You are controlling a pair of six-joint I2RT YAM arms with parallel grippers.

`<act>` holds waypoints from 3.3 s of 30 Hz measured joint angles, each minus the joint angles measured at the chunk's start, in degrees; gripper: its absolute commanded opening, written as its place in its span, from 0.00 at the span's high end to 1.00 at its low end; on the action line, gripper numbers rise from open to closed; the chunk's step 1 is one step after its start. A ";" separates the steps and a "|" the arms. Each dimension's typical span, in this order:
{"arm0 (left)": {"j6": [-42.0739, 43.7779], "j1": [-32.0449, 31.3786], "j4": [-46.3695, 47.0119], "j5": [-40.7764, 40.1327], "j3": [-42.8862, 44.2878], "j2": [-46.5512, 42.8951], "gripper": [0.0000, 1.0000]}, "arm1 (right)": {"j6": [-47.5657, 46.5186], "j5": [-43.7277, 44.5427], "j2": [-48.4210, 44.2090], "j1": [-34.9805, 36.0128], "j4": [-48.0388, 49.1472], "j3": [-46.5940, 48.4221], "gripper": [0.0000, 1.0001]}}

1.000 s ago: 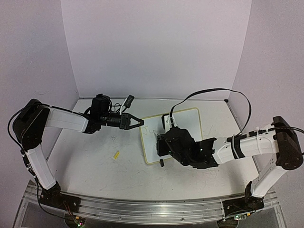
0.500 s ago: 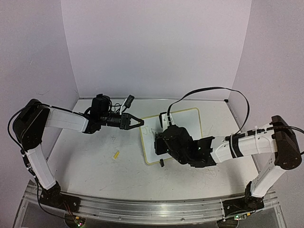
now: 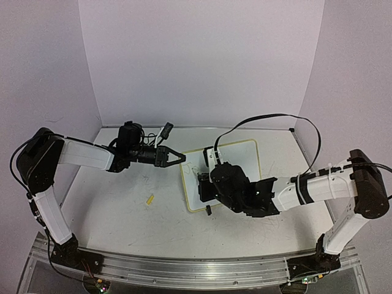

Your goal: Write a sentence on the whiteboard

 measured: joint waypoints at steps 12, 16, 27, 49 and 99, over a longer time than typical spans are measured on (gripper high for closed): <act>0.31 -0.12 0.09 0.32 -0.02 0.00 1.00 | -0.14 -0.90 -6.57 -2.67 2.50 -4.96 1.00; 0.37 -0.12 0.09 0.34 -0.02 0.00 1.00 | -0.49 -1.06 -5.69 -2.67 2.77 -4.78 1.00; 0.39 -0.12 0.09 0.34 -0.02 0.00 1.00 | -0.65 -1.55 -4.72 -2.67 3.27 -4.77 1.00; 0.39 -0.12 0.09 0.34 -0.02 0.00 1.00 | -0.35 -1.25 -3.43 -2.67 3.41 -4.16 1.00; 0.32 -0.12 0.05 0.28 -0.02 0.00 1.00 | 3.47 1.64 -3.85 -2.23 1.65 -5.44 1.00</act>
